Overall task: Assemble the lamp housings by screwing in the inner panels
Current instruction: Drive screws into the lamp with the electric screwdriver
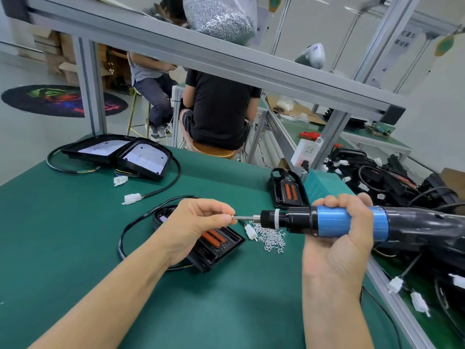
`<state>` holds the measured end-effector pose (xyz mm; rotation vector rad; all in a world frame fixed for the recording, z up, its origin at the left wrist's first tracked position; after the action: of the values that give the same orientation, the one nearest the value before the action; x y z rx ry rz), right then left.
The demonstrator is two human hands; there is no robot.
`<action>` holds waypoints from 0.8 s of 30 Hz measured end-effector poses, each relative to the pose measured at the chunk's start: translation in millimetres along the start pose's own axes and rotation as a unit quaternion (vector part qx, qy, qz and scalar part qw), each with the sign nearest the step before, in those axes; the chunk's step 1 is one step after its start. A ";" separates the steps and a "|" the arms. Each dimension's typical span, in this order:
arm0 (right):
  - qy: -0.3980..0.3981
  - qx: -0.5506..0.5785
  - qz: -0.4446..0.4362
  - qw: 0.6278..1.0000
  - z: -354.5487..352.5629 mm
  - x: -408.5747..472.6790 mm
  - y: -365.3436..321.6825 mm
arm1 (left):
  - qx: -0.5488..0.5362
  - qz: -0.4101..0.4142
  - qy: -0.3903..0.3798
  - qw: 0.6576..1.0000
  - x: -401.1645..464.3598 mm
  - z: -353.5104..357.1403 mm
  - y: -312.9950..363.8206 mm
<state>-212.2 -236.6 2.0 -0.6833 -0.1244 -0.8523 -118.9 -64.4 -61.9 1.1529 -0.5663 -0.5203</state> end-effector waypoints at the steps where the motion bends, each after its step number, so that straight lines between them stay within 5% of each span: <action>1: -0.001 -0.003 -0.001 1.000 0.6 0.0 0.0 | -0.003 0.000 0.000 1.000 -0.1 -0.1 -0.1; 15: -0.011 -0.030 -0.007 0.999 3.1 -2.1 3.4 | -0.008 -0.002 0.009 1.000 -4.0 -3.3 -2.7; 24: -0.024 -0.033 0.003 0.999 -0.5 -0.2 10.8 | 0.109 -0.008 0.014 0.994 0.3 -9.1 0.4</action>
<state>-204.6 -231.8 -3.9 -0.7662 -0.1369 -0.8370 -112.6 -58.2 -64.2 1.3712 -0.6007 -0.4633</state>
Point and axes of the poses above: each hand's wrist, its own x-axis towards the middle knuckle, its own z-axis out of the palm, y = z × x, the point moved 4 cm from there along x, towards the middle knuckle, and after that the axes turned 12 degrees about -y, right-handed, at the moved point
